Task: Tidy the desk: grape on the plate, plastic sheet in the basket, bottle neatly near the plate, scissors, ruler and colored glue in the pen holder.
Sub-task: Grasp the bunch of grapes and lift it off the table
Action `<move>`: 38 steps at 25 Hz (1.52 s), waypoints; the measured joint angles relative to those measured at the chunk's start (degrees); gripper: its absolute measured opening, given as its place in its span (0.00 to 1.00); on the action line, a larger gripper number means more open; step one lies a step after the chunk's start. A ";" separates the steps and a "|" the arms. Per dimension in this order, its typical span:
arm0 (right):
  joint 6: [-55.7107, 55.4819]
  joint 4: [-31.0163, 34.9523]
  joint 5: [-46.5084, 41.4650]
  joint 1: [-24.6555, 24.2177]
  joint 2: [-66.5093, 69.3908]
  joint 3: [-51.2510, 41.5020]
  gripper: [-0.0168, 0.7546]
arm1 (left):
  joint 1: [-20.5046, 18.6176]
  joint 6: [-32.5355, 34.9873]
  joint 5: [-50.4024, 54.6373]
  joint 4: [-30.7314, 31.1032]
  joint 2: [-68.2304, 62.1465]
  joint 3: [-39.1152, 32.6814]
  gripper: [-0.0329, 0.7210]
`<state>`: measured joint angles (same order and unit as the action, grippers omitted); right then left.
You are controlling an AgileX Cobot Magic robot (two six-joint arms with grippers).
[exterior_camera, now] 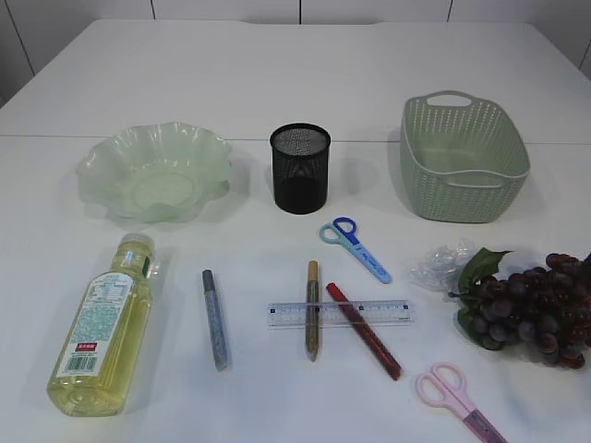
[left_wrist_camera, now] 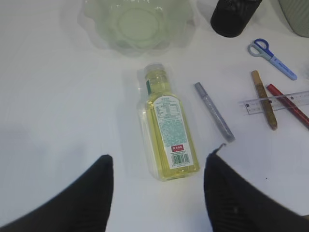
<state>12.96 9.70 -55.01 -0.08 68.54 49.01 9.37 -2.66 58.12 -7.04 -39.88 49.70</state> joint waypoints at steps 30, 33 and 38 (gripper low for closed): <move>16.80 -1.73 10.34 0.00 24.68 3.13 0.69 | 0.00 0.00 4.02 -0.12 -5.98 3.93 0.62; 17.66 -1.73 10.48 0.24 26.30 3.31 0.69 | 0.00 0.00 4.02 -0.12 -5.98 3.93 0.62; 19.48 -1.87 11.72 1.70 28.33 3.38 0.69 | 0.00 0.00 4.24 -0.12 -5.98 3.93 0.62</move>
<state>32.44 7.84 -43.29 1.62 96.87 52.39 9.37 -2.66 62.36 -7.16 -45.86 53.62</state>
